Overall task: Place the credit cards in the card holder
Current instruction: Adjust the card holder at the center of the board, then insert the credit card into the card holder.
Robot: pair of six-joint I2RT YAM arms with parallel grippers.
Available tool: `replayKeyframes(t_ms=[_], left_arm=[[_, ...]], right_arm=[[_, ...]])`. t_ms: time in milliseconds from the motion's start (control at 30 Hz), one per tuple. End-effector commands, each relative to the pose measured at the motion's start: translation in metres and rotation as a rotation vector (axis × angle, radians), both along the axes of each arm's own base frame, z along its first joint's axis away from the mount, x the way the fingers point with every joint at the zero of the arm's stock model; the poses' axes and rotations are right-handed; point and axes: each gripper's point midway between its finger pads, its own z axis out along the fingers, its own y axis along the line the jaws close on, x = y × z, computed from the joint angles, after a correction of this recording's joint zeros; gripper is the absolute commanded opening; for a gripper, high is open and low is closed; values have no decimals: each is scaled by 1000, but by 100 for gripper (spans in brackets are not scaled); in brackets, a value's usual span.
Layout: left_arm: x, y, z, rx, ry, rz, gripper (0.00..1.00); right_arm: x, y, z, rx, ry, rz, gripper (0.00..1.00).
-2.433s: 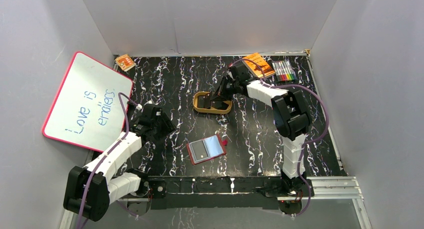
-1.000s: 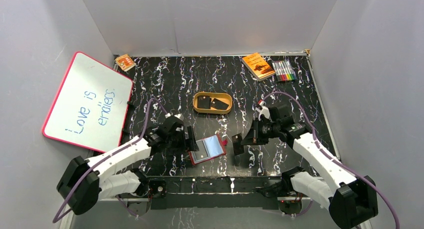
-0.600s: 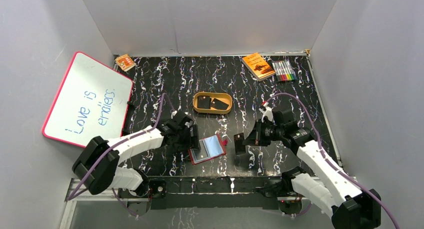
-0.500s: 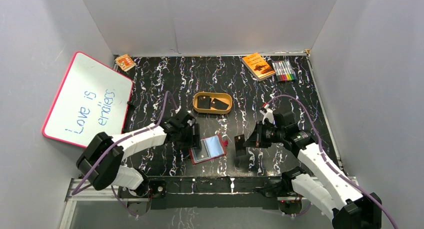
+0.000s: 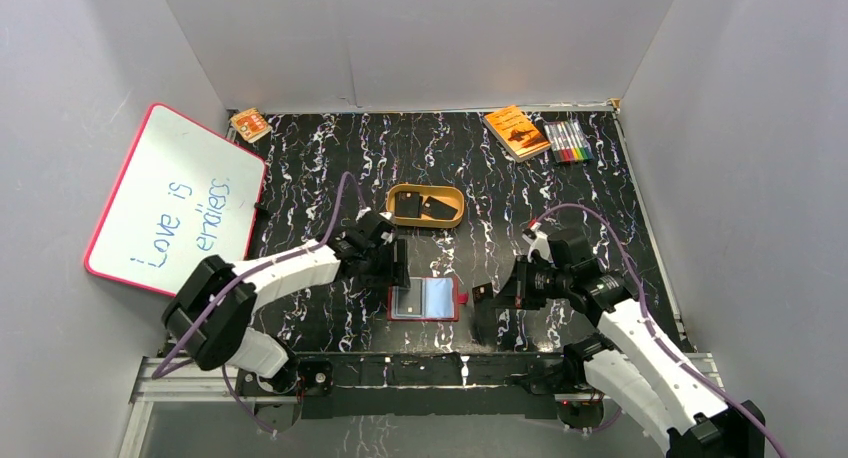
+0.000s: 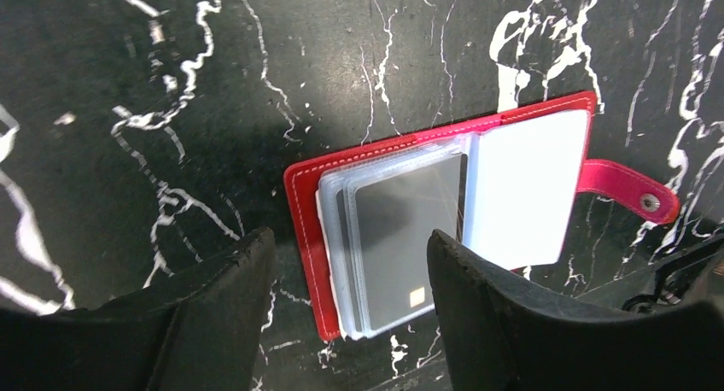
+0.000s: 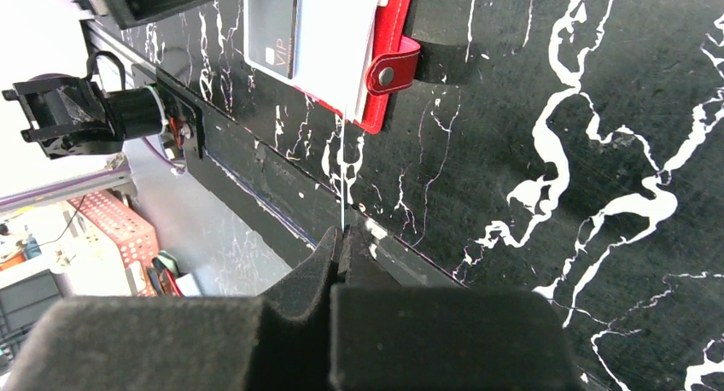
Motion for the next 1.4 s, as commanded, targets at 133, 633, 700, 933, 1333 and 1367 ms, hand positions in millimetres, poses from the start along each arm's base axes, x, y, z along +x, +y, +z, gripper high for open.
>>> replayKeyframes(t_ms=[133,633,700,933,1333,1367], left_arm=[[5,13,62,-104,-154,138,68],[-8,-80,56,-48,-179,-146,61],[-10,-89,47,-16,-179,-184,59],[-13,-83,22,105,-149,-155,50],[-13,-58,39,78,-214,-56,51],[-13,-63,41,61,-212,-67,53]], right_arm=[[7,26,9,111,16,98,0],[6,5,-3,-7,-5,6,0],[1,5,-4,0,-4,19,0],[-18,19,-3,95,56,142,0],[-19,32,-22,141,160,175,0],[-18,31,-25,128,164,162,0]])
